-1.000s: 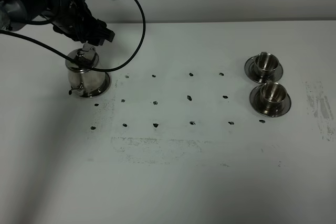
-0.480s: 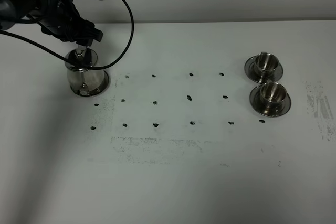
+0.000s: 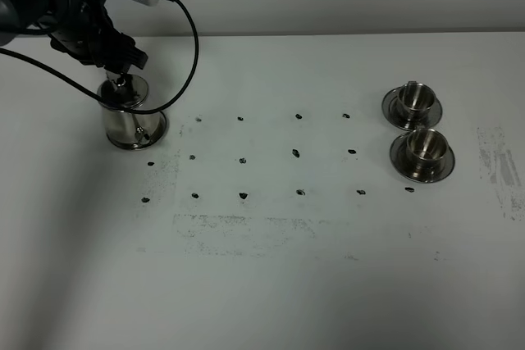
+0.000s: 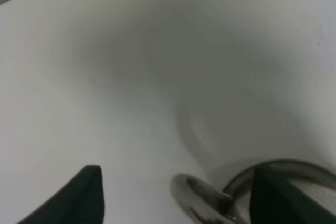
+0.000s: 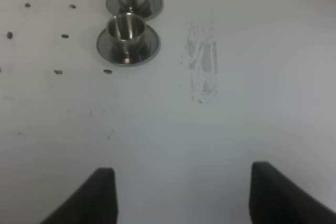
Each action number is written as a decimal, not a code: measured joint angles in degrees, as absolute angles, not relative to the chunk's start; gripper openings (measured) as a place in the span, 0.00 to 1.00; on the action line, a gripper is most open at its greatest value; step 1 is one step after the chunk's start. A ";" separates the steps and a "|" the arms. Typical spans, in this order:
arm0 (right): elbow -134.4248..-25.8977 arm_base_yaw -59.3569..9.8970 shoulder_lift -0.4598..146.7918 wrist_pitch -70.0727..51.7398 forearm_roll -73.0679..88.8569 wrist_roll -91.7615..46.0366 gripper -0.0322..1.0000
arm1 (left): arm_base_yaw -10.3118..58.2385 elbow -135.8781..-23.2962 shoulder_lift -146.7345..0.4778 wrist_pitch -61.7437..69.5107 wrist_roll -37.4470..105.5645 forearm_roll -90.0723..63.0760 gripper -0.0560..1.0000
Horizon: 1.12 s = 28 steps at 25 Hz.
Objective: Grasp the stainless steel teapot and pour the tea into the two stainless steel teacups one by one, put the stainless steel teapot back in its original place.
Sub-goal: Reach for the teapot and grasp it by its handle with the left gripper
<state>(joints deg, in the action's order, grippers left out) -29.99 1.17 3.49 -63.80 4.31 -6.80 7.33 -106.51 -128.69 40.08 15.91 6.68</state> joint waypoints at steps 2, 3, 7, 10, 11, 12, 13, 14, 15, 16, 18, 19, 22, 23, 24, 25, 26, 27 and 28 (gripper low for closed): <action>-29.99 1.17 3.49 -63.80 4.31 -6.80 0.54 | 7.22 -106.67 -128.69 40.88 17.74 7.12 0.59; -29.99 1.17 3.49 -63.80 4.31 -6.80 0.54 | 7.15 -106.67 -128.69 41.22 18.60 7.18 0.59; -29.99 1.17 3.49 -63.80 4.31 -6.80 0.54 | 6.92 -106.67 -128.69 41.91 21.08 7.31 0.59; -29.99 1.17 3.49 -63.80 4.31 -6.80 0.54 | 6.92 -106.67 -128.23 42.97 22.77 8.24 0.59; -29.99 1.17 3.49 -63.80 4.31 -6.80 0.54 | 6.92 -106.67 -127.96 43.53 23.34 8.53 0.59; -29.99 1.17 3.49 -63.80 4.31 -6.80 0.54 | 6.92 -106.67 -127.70 44.01 23.70 8.87 0.59; -29.99 1.17 3.49 -63.80 4.31 -6.80 0.54 | 6.92 -106.67 -127.38 44.62 23.82 9.15 0.59; -29.99 1.17 3.49 -63.80 4.31 -6.80 0.54 | 6.92 -106.67 -127.17 45.40 23.97 9.49 0.59; -29.99 1.17 3.49 -63.80 4.31 -6.80 0.54 | 6.92 -106.67 -127.01 46.09 24.21 10.03 0.59; -29.99 1.17 3.49 -63.80 4.31 -6.80 0.54 | 6.92 -106.67 -126.80 46.90 24.36 10.69 0.59; -29.99 1.17 3.49 -63.80 4.31 -6.80 0.54 | 6.92 -106.67 -126.60 47.91 24.81 11.45 0.59; -29.99 1.17 3.49 -63.80 4.31 -6.80 0.54 | 6.92 -106.67 -126.33 48.15 24.94 11.50 0.59; -29.99 1.17 3.49 -63.80 4.31 -6.80 0.54 | 6.92 -106.67 -125.64 48.89 25.36 11.76 0.59; -29.99 1.17 3.49 -63.80 4.31 -6.80 0.54 | 6.92 -106.67 -125.30 49.33 25.66 11.93 0.59; -29.99 1.17 3.49 -63.80 4.31 -6.80 0.54 | 6.92 -106.67 -125.00 49.86 26.01 12.04 0.59; -29.99 1.17 3.49 -63.80 4.31 -6.80 0.54 | 6.86 -106.67 -124.59 50.35 26.52 12.18 0.59; -29.99 1.17 3.49 -63.80 4.31 -6.80 0.54 | 6.82 -106.67 -124.10 50.60 26.76 12.17 0.59; -29.99 1.17 3.49 -63.80 4.31 -6.80 0.54 | 6.74 -106.67 -123.53 50.99 26.83 12.30 0.59; -29.99 1.17 3.49 -63.80 4.31 -6.80 0.54 | 6.74 -106.67 -122.82 51.54 26.95 12.52 0.59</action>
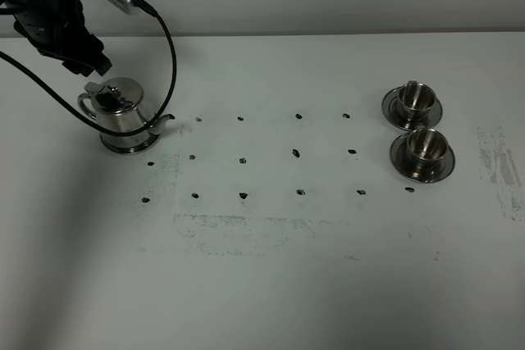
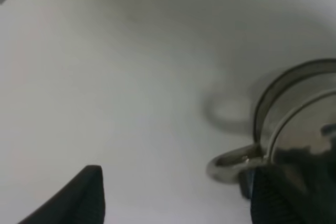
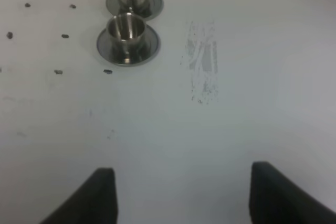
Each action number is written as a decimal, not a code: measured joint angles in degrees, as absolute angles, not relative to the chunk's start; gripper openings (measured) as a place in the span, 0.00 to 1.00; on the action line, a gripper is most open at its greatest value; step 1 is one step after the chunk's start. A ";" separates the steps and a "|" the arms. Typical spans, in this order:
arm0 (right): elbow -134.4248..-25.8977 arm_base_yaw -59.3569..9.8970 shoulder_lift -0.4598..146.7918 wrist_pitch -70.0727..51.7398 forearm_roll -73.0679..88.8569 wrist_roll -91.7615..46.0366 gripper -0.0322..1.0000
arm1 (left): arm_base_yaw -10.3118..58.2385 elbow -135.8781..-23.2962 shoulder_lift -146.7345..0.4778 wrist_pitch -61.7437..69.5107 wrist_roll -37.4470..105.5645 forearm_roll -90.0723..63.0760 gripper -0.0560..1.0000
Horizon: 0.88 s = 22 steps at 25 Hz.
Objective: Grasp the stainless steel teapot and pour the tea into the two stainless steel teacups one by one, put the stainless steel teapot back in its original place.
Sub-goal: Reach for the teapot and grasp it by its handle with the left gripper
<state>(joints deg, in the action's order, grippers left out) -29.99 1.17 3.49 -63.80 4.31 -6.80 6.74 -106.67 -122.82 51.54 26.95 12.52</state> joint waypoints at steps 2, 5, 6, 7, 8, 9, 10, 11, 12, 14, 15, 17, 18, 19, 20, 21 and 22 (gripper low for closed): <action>-29.99 1.17 3.49 -63.80 4.31 -6.80 0.54 | 6.72 -106.61 -121.16 52.86 27.03 13.00 0.59; -29.99 1.17 3.49 -63.80 4.31 -6.80 0.54 | 6.06 -103.32 -117.33 52.09 26.76 13.02 0.59; -29.99 1.17 3.49 -63.80 4.31 -6.80 0.54 | 5.58 -101.12 -115.74 50.60 26.29 12.91 0.59; -29.99 1.17 3.49 -63.80 4.31 -6.80 0.54 | 4.86 -99.13 -114.25 48.81 25.39 12.87 0.59; -29.99 1.17 3.49 -63.80 4.36 -6.80 0.54 | 4.01 -96.79 -113.14 46.95 24.20 12.75 0.59; -29.99 1.17 3.49 -63.80 4.33 -6.80 0.54 | 3.25 -94.67 -112.06 45.42 22.64 12.27 0.59; -29.99 1.17 3.49 -63.80 4.33 -6.80 0.54 | 2.21 -92.94 -111.35 43.84 21.11 11.47 0.59; -29.99 1.17 3.49 -63.80 4.33 -6.80 0.54 | 1.17 -91.82 -110.98 42.33 18.96 10.24 0.59; -29.99 1.17 3.49 -63.80 4.33 -6.80 0.54 | 0.16 -90.74 -110.92 41.11 16.49 8.96 0.59; -29.99 1.17 3.49 -63.80 4.33 -6.80 0.54 | -1.51 -89.35 -111.15 38.69 11.94 6.53 0.59; -29.99 1.17 3.49 -63.80 4.33 -6.80 0.54 | -2.29 -89.08 -111.45 37.56 9.95 5.21 0.59; -29.99 1.17 3.49 -63.80 4.33 -6.80 0.54 | -3.11 -88.94 -112.57 35.33 7.10 2.29 0.59; -29.99 1.17 3.49 -63.80 4.33 -6.80 0.54 | -3.33 -88.94 -113.24 34.03 5.96 0.30 0.59; -29.99 1.17 3.49 -63.80 4.33 -6.80 0.54 | -3.33 -88.94 -113.84 33.02 5.19 -1.74 0.59; -29.99 1.17 3.49 -63.80 4.33 -6.80 0.54 | -3.33 -88.94 -114.65 31.83 4.70 -3.54 0.59; -29.99 1.17 3.49 -63.80 4.33 -6.80 0.54 | -3.33 -88.94 -115.38 30.77 4.49 -4.76 0.59; -29.99 1.17 3.49 -63.80 4.33 -6.80 0.54 | -3.33 -88.94 -115.99 30.02 4.34 -5.91 0.59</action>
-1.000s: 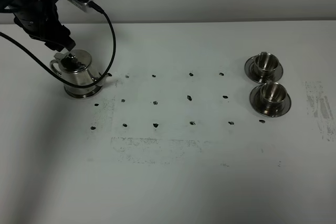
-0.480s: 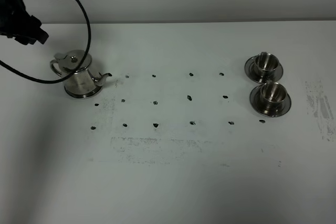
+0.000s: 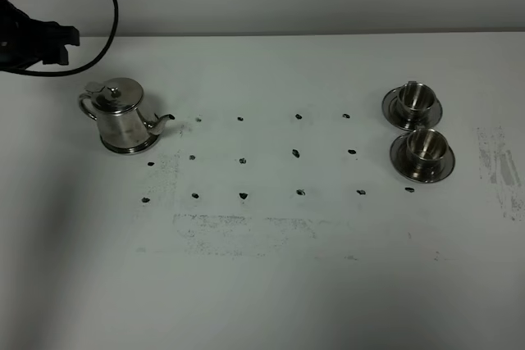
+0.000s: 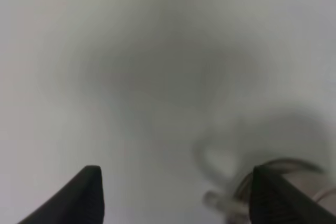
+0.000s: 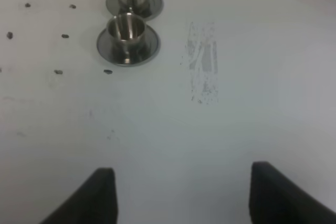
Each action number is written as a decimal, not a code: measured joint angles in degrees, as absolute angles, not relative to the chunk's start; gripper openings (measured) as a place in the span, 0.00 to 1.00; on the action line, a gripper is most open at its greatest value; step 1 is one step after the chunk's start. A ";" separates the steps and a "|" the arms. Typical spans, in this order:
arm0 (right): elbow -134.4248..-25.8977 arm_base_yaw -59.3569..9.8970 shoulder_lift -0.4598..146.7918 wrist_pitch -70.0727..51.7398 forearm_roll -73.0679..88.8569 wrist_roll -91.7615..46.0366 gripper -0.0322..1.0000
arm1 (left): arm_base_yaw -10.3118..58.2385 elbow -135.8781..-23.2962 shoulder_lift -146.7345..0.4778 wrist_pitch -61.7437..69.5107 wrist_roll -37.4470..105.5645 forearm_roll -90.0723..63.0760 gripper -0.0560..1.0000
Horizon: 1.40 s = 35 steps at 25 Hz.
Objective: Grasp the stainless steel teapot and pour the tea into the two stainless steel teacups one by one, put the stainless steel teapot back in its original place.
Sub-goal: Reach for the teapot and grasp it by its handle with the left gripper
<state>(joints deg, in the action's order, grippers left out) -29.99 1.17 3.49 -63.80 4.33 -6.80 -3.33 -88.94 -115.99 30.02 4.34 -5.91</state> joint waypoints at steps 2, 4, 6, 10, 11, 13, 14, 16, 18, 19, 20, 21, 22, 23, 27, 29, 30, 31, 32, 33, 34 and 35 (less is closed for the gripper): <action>-29.99 1.17 3.49 -63.80 4.33 -6.80 0.54 | -3.33 -88.94 -117.47 29.35 4.09 -7.27 0.59; -29.99 1.17 3.49 -63.80 4.33 -6.80 0.54 | -3.39 -89.32 -118.81 29.41 3.69 -7.68 0.59; -29.99 1.17 3.49 -63.80 4.33 -6.80 0.54 | -3.52 -89.78 -120.06 29.37 3.56 -7.86 0.59; -29.99 1.17 3.49 -63.80 4.33 -6.80 0.54 | -3.52 -90.10 -121.82 29.10 3.31 -10.02 0.59; -29.99 1.17 3.49 -63.80 4.33 -6.80 0.54 | -3.52 -90.10 -122.20 29.04 3.27 -10.77 0.59; -29.99 1.17 3.49 -63.80 4.33 -6.80 0.54 | -3.52 -90.10 -122.96 29.02 3.12 -11.77 0.59; -29.99 1.17 3.49 -63.80 4.33 -6.80 0.54 | -3.52 -90.10 -123.32 28.97 3.12 -12.04 0.59; -29.99 1.17 3.49 -63.80 4.33 -6.80 0.54 | -3.64 -90.10 -123.51 29.08 2.91 -12.17 0.59; -29.99 1.17 3.49 -63.80 4.33 -6.80 0.54 | -3.71 -90.11 -123.63 29.72 2.97 -12.17 0.59; -29.99 1.17 3.49 -63.80 4.33 -6.80 0.54 | -3.81 -90.11 -123.68 30.33 3.08 -12.12 0.59; -29.99 1.17 3.49 -63.80 4.33 -6.80 0.54 | -3.81 -90.11 -123.68 31.17 3.18 -12.06 0.59; -29.99 1.17 3.49 -63.80 4.33 -6.80 0.54 | -3.86 -90.11 -123.68 31.99 3.50 -11.83 0.59; -29.99 1.17 3.49 -63.80 4.33 -6.80 0.54 | -3.92 -90.11 -123.68 32.70 3.91 -11.47 0.59; -29.99 1.17 3.49 -63.80 4.33 -6.80 0.54 | -3.92 -90.11 -123.68 33.33 4.33 -11.10 0.59; -29.99 1.17 3.49 -63.80 4.33 -6.80 0.54 | -3.92 -90.11 -123.68 36.95 6.69 -10.88 0.59; -29.99 1.17 3.49 -63.80 4.33 -6.80 0.54 | -3.92 -90.11 -123.68 38.97 8.45 -10.83 0.59; -29.99 1.17 3.49 -63.80 4.33 -6.80 0.54 | -3.92 -90.11 -123.68 39.76 9.36 -10.83 0.59; -29.99 1.17 3.49 -63.80 4.33 -6.80 0.54 | -3.92 -90.11 -123.68 40.71 10.26 -10.83 0.59; -29.99 1.17 3.49 -63.80 4.33 -6.80 0.54 | -3.92 -90.11 -123.68 41.64 11.24 -10.83 0.59; -29.99 1.17 3.49 -63.80 4.33 -6.80 0.54 | -3.92 -90.11 -123.68 42.45 12.26 -10.83 0.59; -29.99 1.17 3.49 -63.80 4.33 -6.80 0.54 | -3.92 -90.11 -123.68 43.26 13.35 -10.83 0.59; -29.99 1.17 3.49 -63.80 4.33 -6.80 0.54 | -3.92 -90.11 -123.68 44.21 14.24 -10.83 0.59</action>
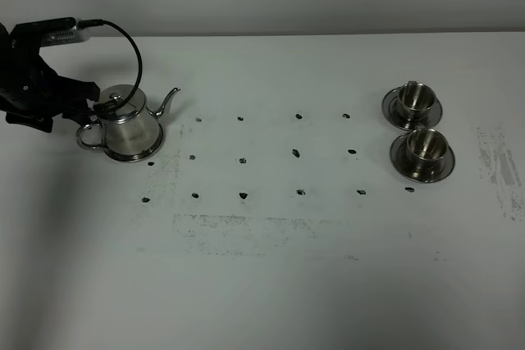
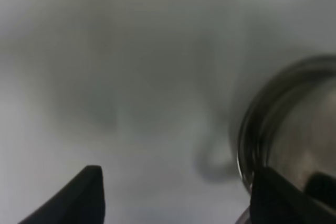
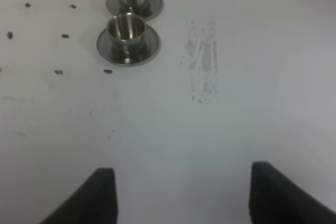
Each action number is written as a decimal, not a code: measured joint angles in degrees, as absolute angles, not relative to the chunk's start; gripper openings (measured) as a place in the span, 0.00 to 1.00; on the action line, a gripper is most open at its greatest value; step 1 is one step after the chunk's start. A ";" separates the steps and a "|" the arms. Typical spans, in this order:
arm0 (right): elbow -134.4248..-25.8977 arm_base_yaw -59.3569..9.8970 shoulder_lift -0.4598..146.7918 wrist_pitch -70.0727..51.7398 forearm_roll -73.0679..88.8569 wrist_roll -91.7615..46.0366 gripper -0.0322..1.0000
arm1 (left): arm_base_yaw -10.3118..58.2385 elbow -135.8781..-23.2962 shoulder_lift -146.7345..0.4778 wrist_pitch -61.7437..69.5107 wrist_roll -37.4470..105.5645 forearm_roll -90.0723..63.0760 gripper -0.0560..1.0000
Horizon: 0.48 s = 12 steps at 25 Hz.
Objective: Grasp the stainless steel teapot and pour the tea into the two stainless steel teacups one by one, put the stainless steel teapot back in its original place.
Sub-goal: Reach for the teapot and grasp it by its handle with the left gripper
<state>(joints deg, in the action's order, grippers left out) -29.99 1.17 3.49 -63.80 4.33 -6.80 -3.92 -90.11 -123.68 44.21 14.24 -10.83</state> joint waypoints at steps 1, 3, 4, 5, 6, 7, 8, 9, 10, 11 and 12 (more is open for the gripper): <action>-29.99 1.17 3.49 -63.80 4.33 -6.80 0.54 | -3.92 -90.11 -123.68 45.23 15.32 -10.83 0.59; -29.99 1.17 3.49 -63.80 4.33 -6.80 0.54 | -3.92 -90.11 -123.68 46.82 17.43 -10.83 0.59; -29.99 1.17 3.49 -63.80 4.33 -6.80 0.54 | -3.92 -90.11 -123.68 47.63 18.68 -10.83 0.59; -29.99 1.17 3.49 -63.80 4.33 -6.80 0.54 | -3.92 -90.11 -123.68 48.25 20.04 -10.83 0.59; -29.99 1.17 3.49 -63.80 4.33 -6.80 0.54 | -3.92 -90.11 -123.68 48.91 21.41 -10.83 0.59; -29.99 1.17 3.49 -63.80 4.33 -6.80 0.54 | -3.92 -90.11 -123.68 49.41 22.52 -10.83 0.59; -29.99 1.17 3.49 -63.80 4.33 -6.80 0.54 | -3.92 -90.11 -123.68 49.94 23.75 -10.83 0.59; -29.99 1.17 3.49 -63.80 4.33 -6.80 0.54 | -3.92 -90.11 -123.68 50.23 24.96 -10.83 0.59; -29.99 1.17 3.49 -63.80 4.33 -6.80 0.54 | -3.92 -90.11 -123.68 50.56 25.86 -10.83 0.59; -29.99 1.17 3.49 -63.80 4.33 -6.80 0.54 | -3.92 -90.11 -123.68 50.94 26.87 -10.88 0.59; -29.99 1.17 3.49 -63.80 4.33 -6.80 0.54 | -3.92 -90.11 -123.68 51.28 27.87 -11.04 0.59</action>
